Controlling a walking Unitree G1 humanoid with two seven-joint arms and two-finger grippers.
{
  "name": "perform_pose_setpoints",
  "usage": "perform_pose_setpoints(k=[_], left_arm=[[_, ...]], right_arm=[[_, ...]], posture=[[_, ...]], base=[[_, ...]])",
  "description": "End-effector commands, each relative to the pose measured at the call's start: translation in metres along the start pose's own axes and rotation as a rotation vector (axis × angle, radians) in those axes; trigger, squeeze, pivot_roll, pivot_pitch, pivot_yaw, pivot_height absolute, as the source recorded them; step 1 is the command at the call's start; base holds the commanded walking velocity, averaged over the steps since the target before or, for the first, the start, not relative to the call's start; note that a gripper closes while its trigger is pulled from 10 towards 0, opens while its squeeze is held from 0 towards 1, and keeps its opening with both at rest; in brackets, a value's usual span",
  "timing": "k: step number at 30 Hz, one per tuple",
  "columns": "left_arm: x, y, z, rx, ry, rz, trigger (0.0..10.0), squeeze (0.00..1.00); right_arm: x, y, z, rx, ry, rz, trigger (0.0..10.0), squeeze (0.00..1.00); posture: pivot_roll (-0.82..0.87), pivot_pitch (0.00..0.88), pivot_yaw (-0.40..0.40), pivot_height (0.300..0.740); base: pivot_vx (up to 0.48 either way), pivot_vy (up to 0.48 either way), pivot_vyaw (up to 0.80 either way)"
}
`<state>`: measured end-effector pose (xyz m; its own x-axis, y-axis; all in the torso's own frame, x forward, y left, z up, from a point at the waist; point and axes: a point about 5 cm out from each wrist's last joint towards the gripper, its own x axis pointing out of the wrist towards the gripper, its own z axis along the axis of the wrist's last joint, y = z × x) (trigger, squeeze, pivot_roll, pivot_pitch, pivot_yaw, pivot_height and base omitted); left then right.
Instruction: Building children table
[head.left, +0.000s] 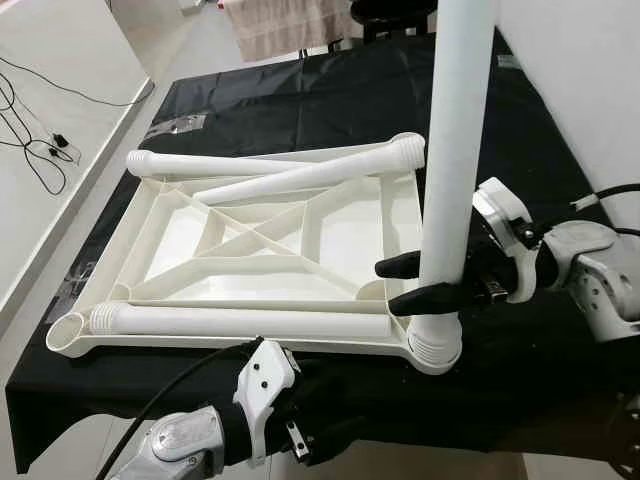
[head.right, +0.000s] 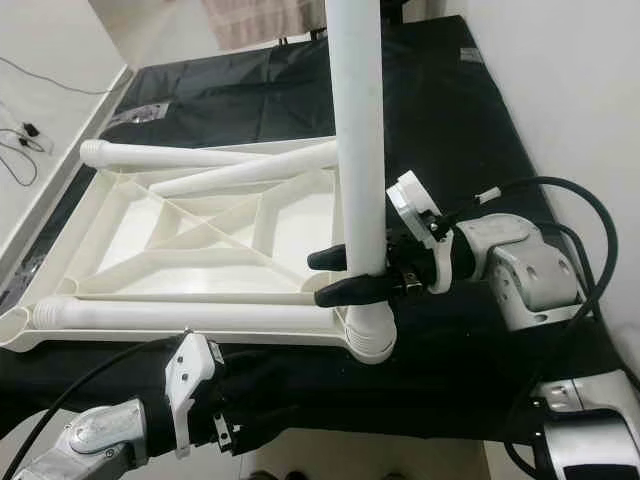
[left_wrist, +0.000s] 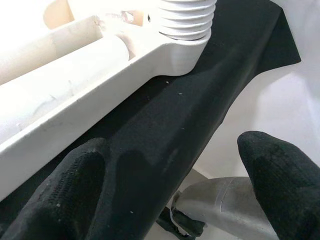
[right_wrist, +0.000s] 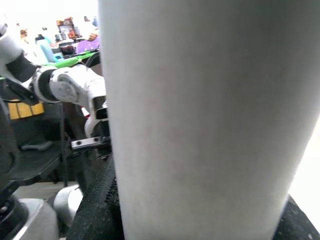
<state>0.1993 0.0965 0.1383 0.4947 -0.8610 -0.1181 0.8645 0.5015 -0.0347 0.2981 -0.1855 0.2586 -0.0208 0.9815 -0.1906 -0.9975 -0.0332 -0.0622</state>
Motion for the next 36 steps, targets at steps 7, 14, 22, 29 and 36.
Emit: perform_pose_setpoints(k=[7, 14, 22, 29, 36], left_arm=[[-0.003, 0.0, -0.008, -0.021, 0.036, 0.003, 10.0, 0.0], [-0.003, 0.001, -0.009, -0.022, 0.038, 0.001, 10.0, 0.0], [-0.003, 0.0, -0.01, -0.022, 0.04, -0.003, 10.0, 0.0], [-0.001, 0.0, -0.01, -0.023, 0.038, -0.006, 10.0, 0.0], [0.0, 0.001, -0.009, -0.023, 0.032, -0.003, 10.0, 0.0]], right_arm=[[0.0, 0.011, -0.006, -0.071, -0.052, -0.138, 10.0, 0.0], [0.002, 0.018, -0.013, -0.09, -0.142, -0.266, 10.0, 0.0], [0.002, 0.022, -0.009, -0.113, -0.173, -0.324, 10.0, 0.0], [0.009, 0.02, -0.004, -0.112, -0.226, -0.344, 10.0, 0.0], [0.01, 0.025, 0.006, -0.103, -0.257, -0.258, 10.0, 0.0]], posture=[[-0.03, 0.234, 0.181, 0.74], [-0.04, 0.224, 0.188, 0.74], [-0.04, 0.218, 0.188, 0.74], [-0.04, 0.219, 0.18, 0.74], [-0.05, 0.223, 0.177, 0.74]], base=[[0.0, 0.0, 0.0], [0.0, 0.0, 0.0], [0.0, 0.0, 0.0], [0.0, 0.0, 0.0], [0.0, 0.0, 0.0]])
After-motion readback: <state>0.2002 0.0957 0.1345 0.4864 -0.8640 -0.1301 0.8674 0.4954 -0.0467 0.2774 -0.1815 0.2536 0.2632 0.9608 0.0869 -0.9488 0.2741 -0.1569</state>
